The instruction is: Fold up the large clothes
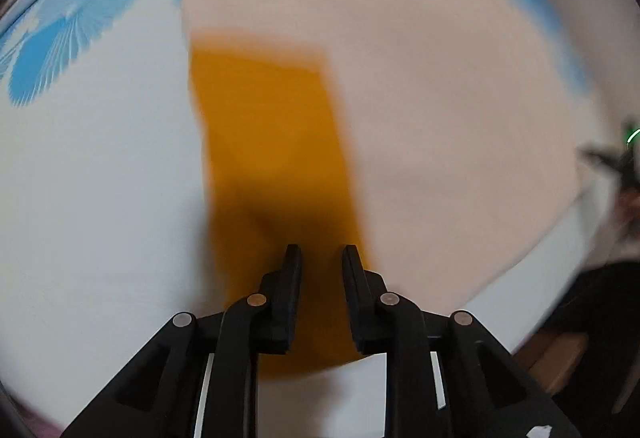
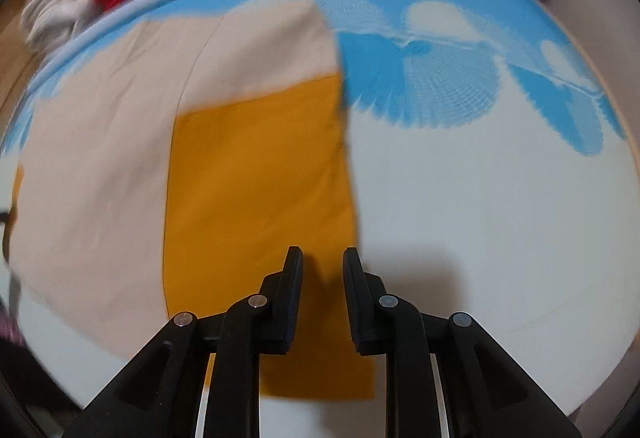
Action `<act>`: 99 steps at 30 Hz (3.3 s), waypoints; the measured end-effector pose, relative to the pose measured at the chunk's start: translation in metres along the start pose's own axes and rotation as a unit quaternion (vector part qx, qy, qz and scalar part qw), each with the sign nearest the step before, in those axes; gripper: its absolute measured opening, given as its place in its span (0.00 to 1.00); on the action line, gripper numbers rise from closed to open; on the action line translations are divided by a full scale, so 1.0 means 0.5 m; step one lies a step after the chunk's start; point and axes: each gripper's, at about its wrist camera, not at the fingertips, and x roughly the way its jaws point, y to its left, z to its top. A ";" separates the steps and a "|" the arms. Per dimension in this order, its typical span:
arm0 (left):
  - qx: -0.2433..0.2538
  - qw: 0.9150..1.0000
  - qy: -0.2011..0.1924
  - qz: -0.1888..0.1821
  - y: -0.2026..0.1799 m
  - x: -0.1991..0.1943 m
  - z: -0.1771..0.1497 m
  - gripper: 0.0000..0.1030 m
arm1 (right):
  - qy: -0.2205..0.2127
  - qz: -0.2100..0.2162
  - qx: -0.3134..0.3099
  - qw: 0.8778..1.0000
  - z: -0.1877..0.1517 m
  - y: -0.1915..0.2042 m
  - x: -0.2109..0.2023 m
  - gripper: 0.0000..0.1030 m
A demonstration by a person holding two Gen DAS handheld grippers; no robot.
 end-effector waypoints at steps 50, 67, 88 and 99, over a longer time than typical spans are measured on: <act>-0.156 0.954 -0.253 0.038 -0.215 -0.160 -0.313 0.26 | -0.142 -0.004 -0.011 0.990 -0.163 0.518 -0.157 0.29; -0.153 0.959 -0.238 0.022 -0.244 -0.135 -0.298 0.26 | -0.164 -0.015 -0.027 0.986 -0.242 0.458 -0.212 0.29; -0.382 0.881 -0.192 -0.204 -0.042 -0.016 -0.271 0.48 | -0.158 0.032 0.000 0.987 -0.172 0.479 -0.154 0.29; -0.435 0.842 -0.218 -0.234 0.002 0.032 -0.223 0.49 | -0.076 0.012 0.008 0.997 -0.129 0.511 -0.018 0.33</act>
